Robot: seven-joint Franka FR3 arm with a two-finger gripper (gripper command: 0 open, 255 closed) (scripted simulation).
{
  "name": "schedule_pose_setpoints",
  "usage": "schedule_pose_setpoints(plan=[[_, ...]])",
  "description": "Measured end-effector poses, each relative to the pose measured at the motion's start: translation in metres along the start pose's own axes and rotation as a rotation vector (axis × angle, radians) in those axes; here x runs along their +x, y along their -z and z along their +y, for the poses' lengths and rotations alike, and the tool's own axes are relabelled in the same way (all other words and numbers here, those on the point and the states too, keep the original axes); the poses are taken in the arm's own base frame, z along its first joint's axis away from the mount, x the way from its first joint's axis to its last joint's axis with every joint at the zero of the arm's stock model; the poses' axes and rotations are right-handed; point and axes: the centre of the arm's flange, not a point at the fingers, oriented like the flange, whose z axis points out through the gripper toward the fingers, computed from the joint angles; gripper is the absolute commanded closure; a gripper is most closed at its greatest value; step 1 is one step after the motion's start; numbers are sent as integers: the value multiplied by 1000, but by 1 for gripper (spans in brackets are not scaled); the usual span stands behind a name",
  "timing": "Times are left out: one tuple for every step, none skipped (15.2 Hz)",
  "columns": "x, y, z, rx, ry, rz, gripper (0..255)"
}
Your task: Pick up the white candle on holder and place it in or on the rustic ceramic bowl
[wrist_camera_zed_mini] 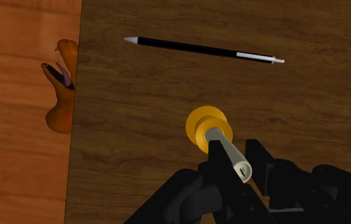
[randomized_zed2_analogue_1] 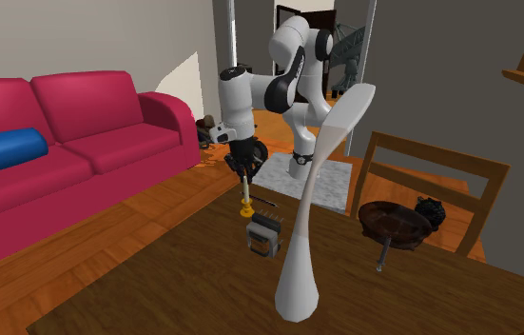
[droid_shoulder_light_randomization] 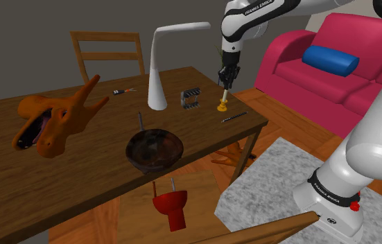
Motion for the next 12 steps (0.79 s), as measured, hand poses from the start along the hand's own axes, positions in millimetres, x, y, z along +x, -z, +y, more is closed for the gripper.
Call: schedule_pose_setpoints(plan=[[0, 0, 0, 0, 0, 0, 255], [0, 2, 0, 0, 0, 0, 255], [-1, 6, 0, 0, 0, 0, 255], [-2, 11, 0, 0, 0, 0, 255], [-2, 16, 0, 0, 0, 0, 255], [-3, 21, 0, 0, 0, 0, 255], [-4, 26, 0, 0, 0, 0, 255], [-5, 31, 0, 0, 0, 0, 255], [-6, 36, 0, 0, 0, 0, 255], [-7, 42, 1, 0, 0, 0, 255], [-7, 47, 0, 0, 0, 0, 255], [-8, 51, 0, 0, 0, 0, 255]])
